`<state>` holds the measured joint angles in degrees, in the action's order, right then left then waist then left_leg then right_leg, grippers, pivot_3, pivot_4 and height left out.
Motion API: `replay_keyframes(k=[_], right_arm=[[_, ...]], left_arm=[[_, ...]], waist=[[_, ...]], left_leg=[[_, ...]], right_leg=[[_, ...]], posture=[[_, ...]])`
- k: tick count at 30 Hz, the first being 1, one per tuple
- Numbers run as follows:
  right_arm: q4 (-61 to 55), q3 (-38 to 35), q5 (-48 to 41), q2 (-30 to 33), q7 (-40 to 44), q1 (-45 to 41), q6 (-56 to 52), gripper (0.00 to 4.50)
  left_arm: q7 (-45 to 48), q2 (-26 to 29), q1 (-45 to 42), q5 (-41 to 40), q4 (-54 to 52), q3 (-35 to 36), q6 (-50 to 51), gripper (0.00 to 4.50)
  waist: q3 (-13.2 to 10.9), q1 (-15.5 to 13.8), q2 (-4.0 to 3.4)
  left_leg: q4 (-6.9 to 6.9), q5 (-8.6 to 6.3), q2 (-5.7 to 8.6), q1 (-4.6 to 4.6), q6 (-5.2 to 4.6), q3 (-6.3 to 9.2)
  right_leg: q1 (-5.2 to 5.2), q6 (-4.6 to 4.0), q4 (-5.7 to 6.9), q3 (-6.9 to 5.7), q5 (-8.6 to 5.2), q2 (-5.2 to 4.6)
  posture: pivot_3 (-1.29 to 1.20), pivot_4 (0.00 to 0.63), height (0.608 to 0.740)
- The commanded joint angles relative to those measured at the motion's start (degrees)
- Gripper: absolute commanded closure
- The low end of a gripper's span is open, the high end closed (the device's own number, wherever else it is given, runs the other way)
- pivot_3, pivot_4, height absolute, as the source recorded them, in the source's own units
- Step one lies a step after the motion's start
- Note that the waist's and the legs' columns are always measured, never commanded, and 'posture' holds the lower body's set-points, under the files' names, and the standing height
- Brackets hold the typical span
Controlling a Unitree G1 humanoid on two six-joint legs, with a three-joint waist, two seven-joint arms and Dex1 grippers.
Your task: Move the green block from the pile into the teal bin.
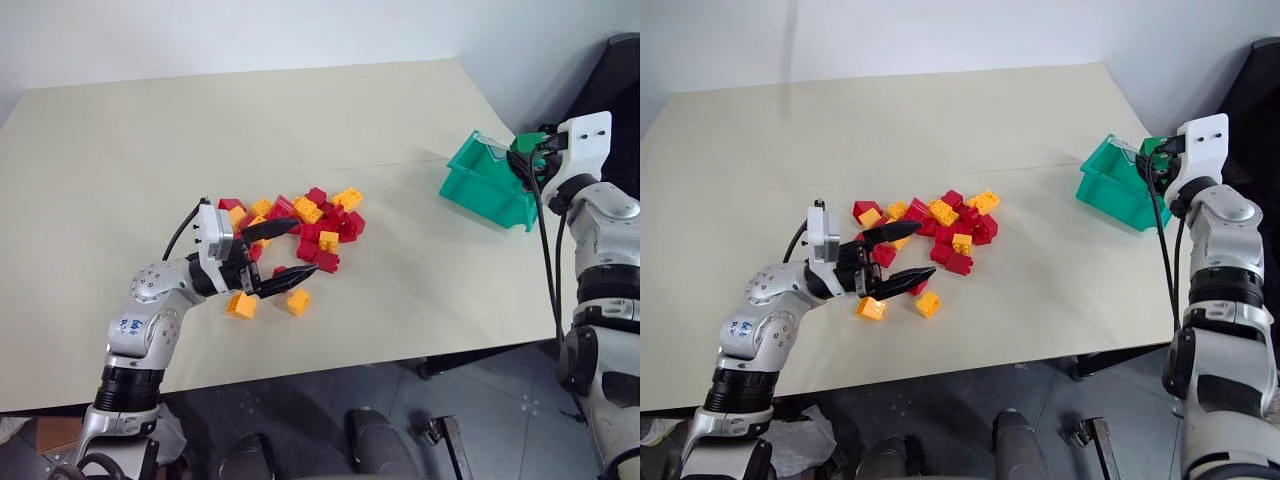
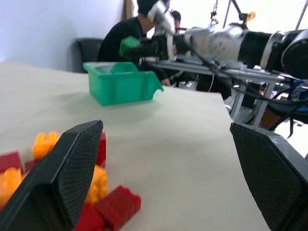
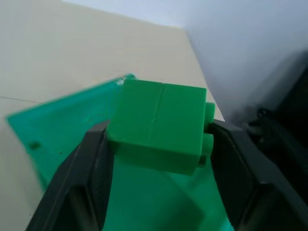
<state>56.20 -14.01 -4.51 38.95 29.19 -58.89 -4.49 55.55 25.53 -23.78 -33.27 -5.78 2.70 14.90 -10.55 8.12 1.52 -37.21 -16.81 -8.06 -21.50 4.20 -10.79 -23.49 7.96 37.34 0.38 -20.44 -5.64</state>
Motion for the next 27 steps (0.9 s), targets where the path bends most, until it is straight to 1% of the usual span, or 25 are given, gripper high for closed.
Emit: replay_keyframes(k=[1,2,3,4,6,10,13,15,17,20,23,25,27], right_arm=[[3.57,0.09,0.0,1.77,0.81,-3.02,2.04,1.1],[4.32,0.04,0.02,1.82,0.47,-3.46,2.75,0.72],[4.84,-0.04,0.11,1.93,-0.16,-3.73,3.69,0.46],[5.16,-0.18,0.01,2.07,-0.16,-3.88,4.58,0.1],[5.18,-0.37,-0.13,2.48,-0.09,-3.79,6.36,0.04],[2.07,-0.93,-1.85,3.47,4.89,-1.79,10.14,0.04],[-7.08,-2.06,-7.51,3.19,16.81,3.32,11.88,0.04],[-17.97,-2.54,-13.46,3.02,25.66,9.73,9.64,0.04],[-31.07,-2.69,-18.42,3.36,30.12,18.9,4.69,0.04],[-45.54,-3.08,-22.18,3.53,30.4,30.32,-1.54,0.04],[-57.28,-4.77,-28.59,1.19,31.36,39.73,-4.35,0.04],[-64.89,-1.4,-27.11,2.37,37.38,49.58,-0.68,0.04],[-66.59,-0.8,-26.91,1.84,40.05,55.31,1.7,0.04]], left_arm=[[-0.73,-0.15,0.46,0.35,-1.43,0.7,-0.97,0.0],[-0.97,-0.13,0.77,0.35,-1.64,0.88,-1.07,0.0],[-1.3,-0.09,1.14,0.37,-1.83,1.12,-1.19,0.0],[-1.57,-0.08,1.62,0.36,-2.02,1.49,-1.55,0.0],[-2.66,-0.36,2.34,-0.08,-2.18,2.63,-1.96,0.0],[-4.03,0.78,3.61,0.52,-0.49,5.57,-3.58,0.0],[-3.94,2.99,5.81,2.63,1.07,7.79,-5.9,0.0],[-3.8,4.99,7.68,3.87,2.36,9.25,-6.74,0.0],[-2.49,7.59,10.3,5.14,3.93,11.3,-8.98,0.0],[-1.4,10.07,13.1,6.03,5.96,13.86,-12.26,0.0],[-1.82,11.63,15.18,6.82,6.2,15.43,-13.27,0.0],[-2.5,12.49,17.91,8.21,5.94,16.49,-14.59,0.0],[-2.13,12.6,20.03,8.37,5.87,17.04,-15.88,0.0]], waist=[[-0.01,-0.02,-0.01],[-0.01,-0.05,-0.01],[-0.01,-0.08,-0.01],[-0.01,-0.08,-0.01],[-0.01,-0.09,-0.02],[-0.02,-0.21,-0.04],[-0.02,-0.29,-0.04],[-0.02,-0.37,-0.04],[-0.02,-0.55,-0.04],[-0.02,-1.34,-0.03],[-0.02,-2.67,-0.03],[-0.02,-3.43,-0.03],[0.04,-4.05,0.07]], left_leg=[[0.0,0.0,0.0,0.0,0.0,0.01],[0.0,0.0,0.0,0.0,0.0,0.01],[0.0,0.0,0.0,-0.01,0.0,0.01],[-0.01,0.0,0.0,-0.01,0.0,0.01],[0.0,0.0,0.0,-0.01,0.0,0.01],[-0.03,0.0,0.0,-0.01,0.0,0.02],[-0.01,0.0,0.0,-0.01,0.0,0.03],[0.02,0.0,0.0,-0.01,0.0,0.06],[0.04,0.0,0.0,-0.02,0.0,0.1],[0.04,-0.02,0.0,-0.02,0.02,0.24],[0.0,-0.06,0.03,-0.07,0.0,0.21],[-0.1,-0.06,0.02,-0.04,0.0,0.24],[-0.01,-0.07,0.02,0.02,0.01,0.26]], right_leg=[[-0.01,0.0,0.11,0.0,0.0,0.0],[0.0,0.01,0.13,0.0,0.0,0.0],[0.0,0.01,0.12,0.0,0.0,0.0],[0.0,0.02,0.12,0.0,0.0,-0.01],[0.0,0.02,0.12,0.0,0.01,-0.01],[0.01,0.02,0.09,0.0,0.0,-0.01],[0.01,0.02,0.1,0.0,0.0,-0.01],[0.03,0.03,0.11,-0.03,0.0,0.0],[0.02,0.04,0.1,-0.04,0.0,0.0],[0.02,0.05,0.12,-0.07,-0.01,0.02],[0.02,0.05,-0.12,-0.05,-0.01,-0.02],[0.08,0.05,-0.11,-0.04,-0.01,-0.01],[0.17,0.04,-0.2,-0.06,-0.01,0.01]], posture=[[0.0,0.15,0.74],[0.0,0.15,0.74],[0.0,0.15,0.74],[0.0,0.15,0.74],[0.0,0.15,0.74],[0.0,0.15,0.74],[0.0,0.15,0.74],[0.0,0.15,0.74],[0.0,0.15,0.74],[0.0,0.15,0.74],[0.0,0.15,0.74],[0.0,0.15,0.74],[0.0,0.15,0.74]])
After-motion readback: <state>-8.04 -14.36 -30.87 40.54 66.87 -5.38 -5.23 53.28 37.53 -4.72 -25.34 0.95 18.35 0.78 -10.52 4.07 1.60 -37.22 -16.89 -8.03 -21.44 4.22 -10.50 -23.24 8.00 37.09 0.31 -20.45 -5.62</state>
